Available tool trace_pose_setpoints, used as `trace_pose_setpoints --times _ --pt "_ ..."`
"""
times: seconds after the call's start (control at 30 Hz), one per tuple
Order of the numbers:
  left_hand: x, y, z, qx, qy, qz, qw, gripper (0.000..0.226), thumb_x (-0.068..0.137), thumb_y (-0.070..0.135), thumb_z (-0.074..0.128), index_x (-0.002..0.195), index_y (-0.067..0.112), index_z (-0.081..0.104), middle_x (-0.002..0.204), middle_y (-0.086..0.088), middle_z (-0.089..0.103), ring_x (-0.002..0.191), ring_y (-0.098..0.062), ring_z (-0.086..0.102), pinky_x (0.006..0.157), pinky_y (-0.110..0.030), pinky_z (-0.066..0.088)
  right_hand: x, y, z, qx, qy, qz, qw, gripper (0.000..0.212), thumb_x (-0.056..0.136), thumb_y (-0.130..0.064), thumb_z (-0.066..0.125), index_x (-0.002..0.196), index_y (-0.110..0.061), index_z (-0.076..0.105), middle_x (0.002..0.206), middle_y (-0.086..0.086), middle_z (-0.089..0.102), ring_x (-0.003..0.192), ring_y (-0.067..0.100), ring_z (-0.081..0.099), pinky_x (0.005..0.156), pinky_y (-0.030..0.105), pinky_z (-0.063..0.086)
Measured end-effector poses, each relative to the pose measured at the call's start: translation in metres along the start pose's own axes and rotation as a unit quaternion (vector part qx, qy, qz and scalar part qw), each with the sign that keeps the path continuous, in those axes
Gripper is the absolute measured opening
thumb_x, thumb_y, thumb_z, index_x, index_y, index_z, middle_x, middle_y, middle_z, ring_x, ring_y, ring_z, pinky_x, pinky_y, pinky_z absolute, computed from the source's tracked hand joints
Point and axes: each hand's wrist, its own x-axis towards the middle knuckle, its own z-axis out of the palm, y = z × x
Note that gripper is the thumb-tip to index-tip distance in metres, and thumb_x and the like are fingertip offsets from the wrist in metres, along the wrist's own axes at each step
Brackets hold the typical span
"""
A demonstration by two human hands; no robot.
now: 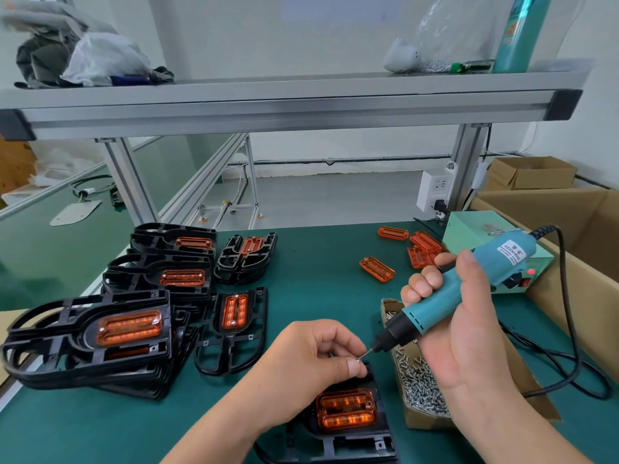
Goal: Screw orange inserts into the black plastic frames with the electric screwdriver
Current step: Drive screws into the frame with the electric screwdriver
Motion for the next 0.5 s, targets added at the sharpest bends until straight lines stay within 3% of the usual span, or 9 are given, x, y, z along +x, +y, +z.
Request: trace_pose_setpoints --times 0.1,0.23,0.5 --pt "0.0003 -0.0015 0.0001 0.021 0.009 0.001 1.0 0.014 0.088 0.032 0.082 0.099 0.039 0.076 0.094 0.007 0.079 0.084 -0.01 0.072 0.084 -0.024 0.056 0.0002 0.0006 0.0005 -0.001 -0.001 0.004 1.0 0.023 0.104 -0.041 0.06 0.096 -0.02 0.059 0.076 -0.003 0.049 0.064 0.012 0.049 0.062 0.025 0.051" --pt "0.0009 -0.0032 -0.0006 0.056 0.019 0.004 0.998 0.015 0.087 0.036 0.082 0.099 0.042 0.075 0.091 0.011 0.077 0.069 -0.002 0.058 0.07 -0.017 0.05 -0.0009 0.003 0.001 -0.005 0.002 0.005 1.0 0.022 0.106 -0.04 0.058 0.097 -0.02 0.059 0.075 -0.003 0.05 0.064 0.012 0.05 0.062 0.025 0.051" --pt "0.0015 -0.0068 -0.0017 0.105 0.019 0.017 0.994 0.015 0.087 0.042 0.077 0.101 0.046 0.072 0.093 0.018 0.075 0.062 -0.002 0.048 0.061 -0.017 0.042 0.0003 0.0059 -0.0011 -0.013 -0.007 0.014 1.0 0.022 0.105 -0.04 0.061 0.099 -0.019 0.059 0.076 -0.002 0.05 0.066 0.013 0.051 0.063 0.026 0.052"
